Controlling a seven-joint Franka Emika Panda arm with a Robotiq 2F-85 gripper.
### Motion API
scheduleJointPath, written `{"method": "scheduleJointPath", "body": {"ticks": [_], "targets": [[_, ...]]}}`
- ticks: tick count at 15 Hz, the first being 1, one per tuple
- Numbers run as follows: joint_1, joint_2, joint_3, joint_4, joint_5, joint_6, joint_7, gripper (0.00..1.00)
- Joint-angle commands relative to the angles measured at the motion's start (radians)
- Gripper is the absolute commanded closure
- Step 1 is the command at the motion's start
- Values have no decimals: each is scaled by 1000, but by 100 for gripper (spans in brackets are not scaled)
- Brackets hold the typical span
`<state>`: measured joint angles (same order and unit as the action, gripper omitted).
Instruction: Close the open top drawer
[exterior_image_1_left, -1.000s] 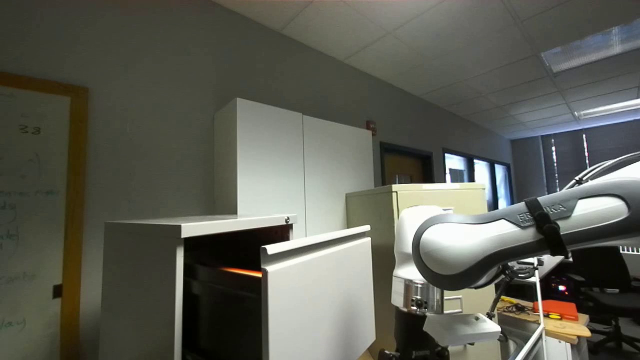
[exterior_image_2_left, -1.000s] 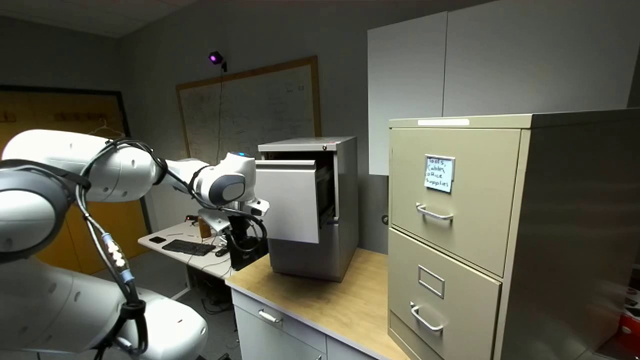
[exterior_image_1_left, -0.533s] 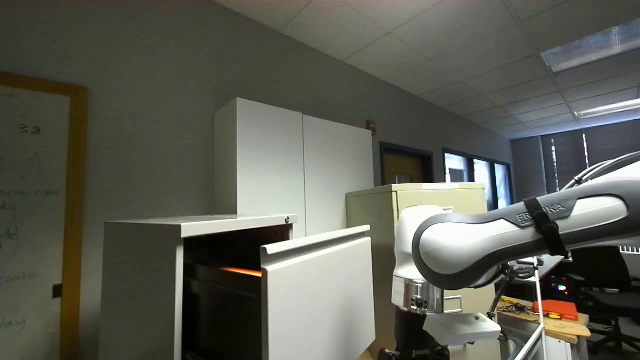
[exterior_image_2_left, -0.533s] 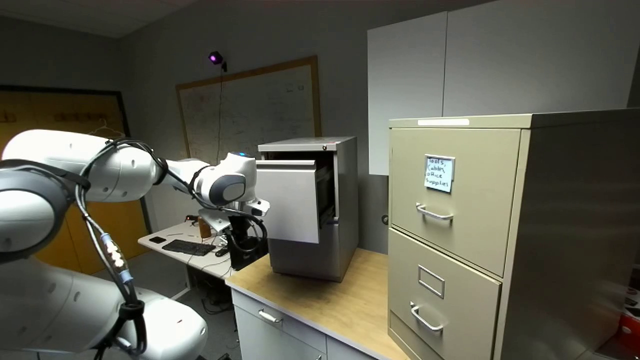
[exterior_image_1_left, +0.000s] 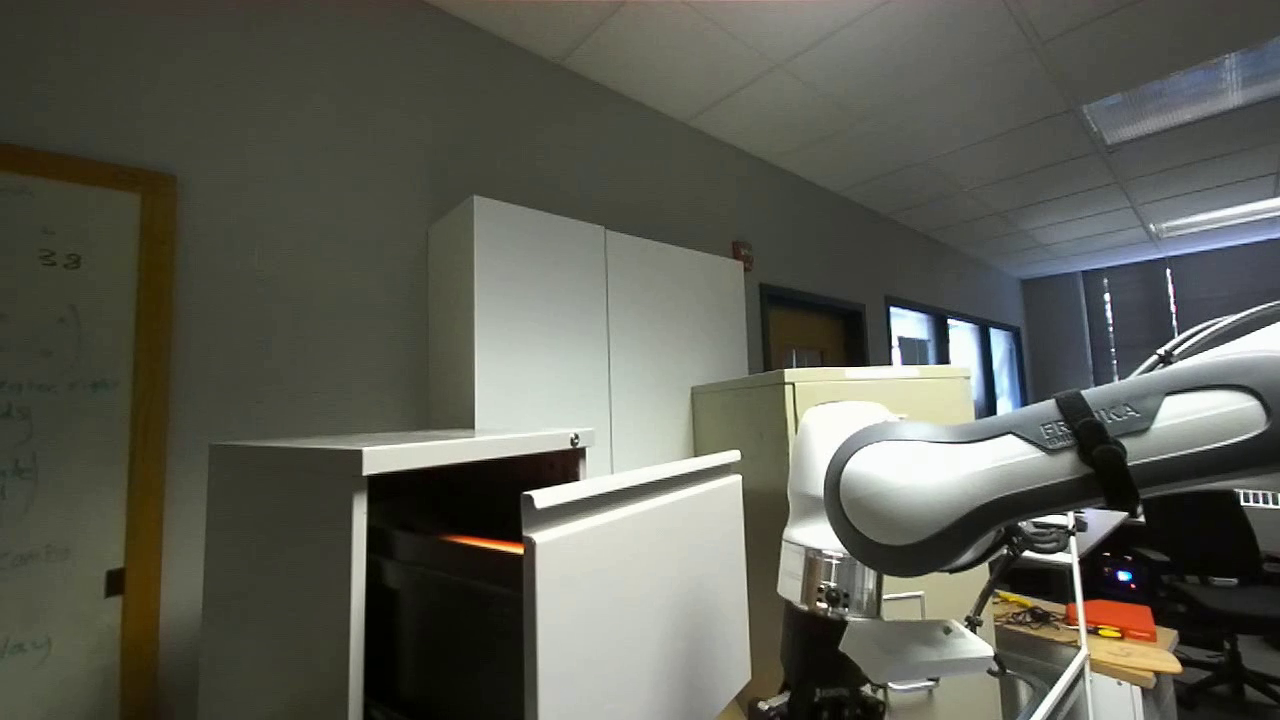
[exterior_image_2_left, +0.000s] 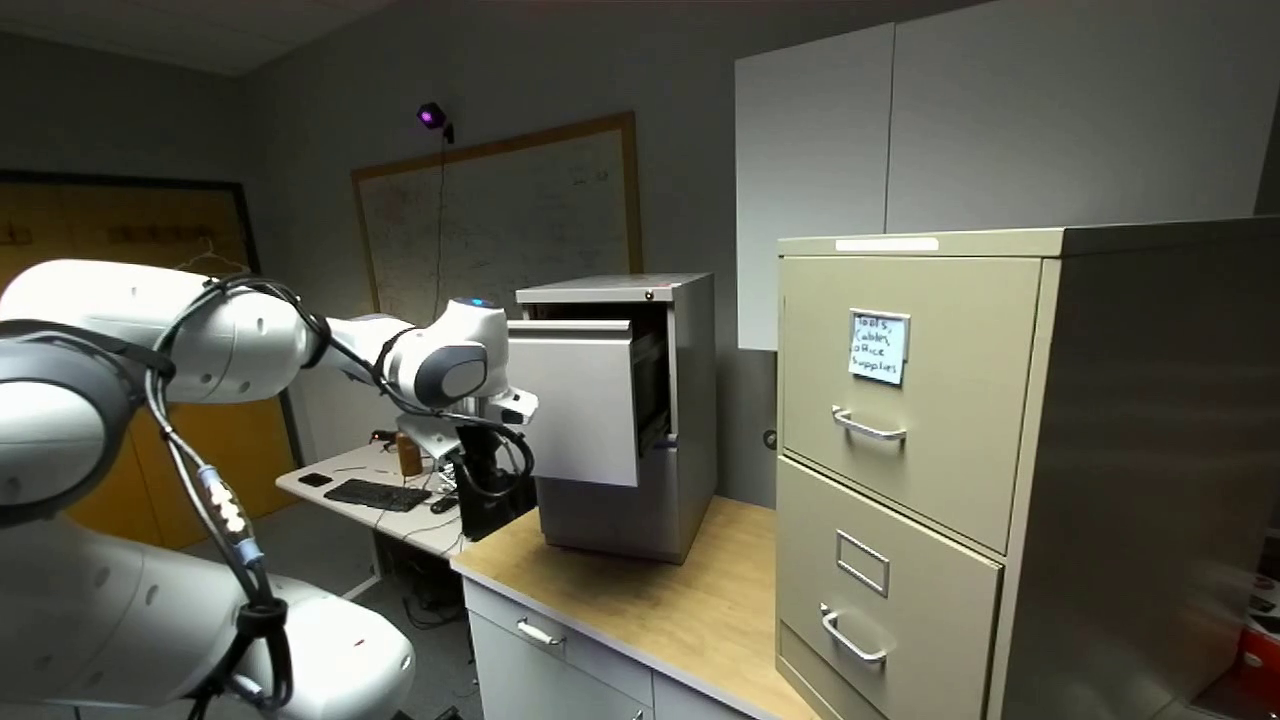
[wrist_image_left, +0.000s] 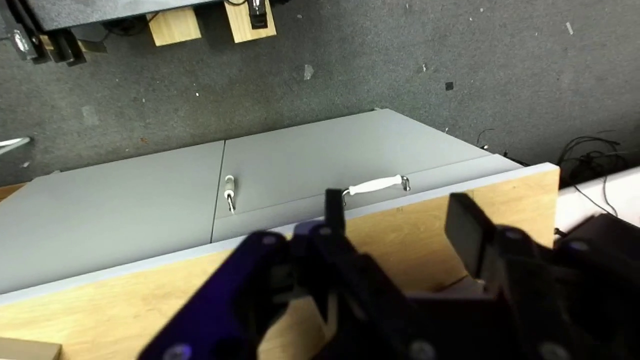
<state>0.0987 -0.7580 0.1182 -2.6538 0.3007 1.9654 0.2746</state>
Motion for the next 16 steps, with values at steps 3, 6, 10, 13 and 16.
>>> {"method": "scheduleJointPath", "body": {"ticks": [3, 6, 10, 13, 16], "targets": [[-23, -14, 48, 65, -27, 61, 35, 87], [-35, -11, 68, 105, -47, 123, 46, 100], [-42, 3, 76, 143, -46, 269, 49, 100], [-40, 26, 81, 166, -47, 382, 48, 100], [-32, 62, 87, 195, -45, 476, 46, 100]]}}
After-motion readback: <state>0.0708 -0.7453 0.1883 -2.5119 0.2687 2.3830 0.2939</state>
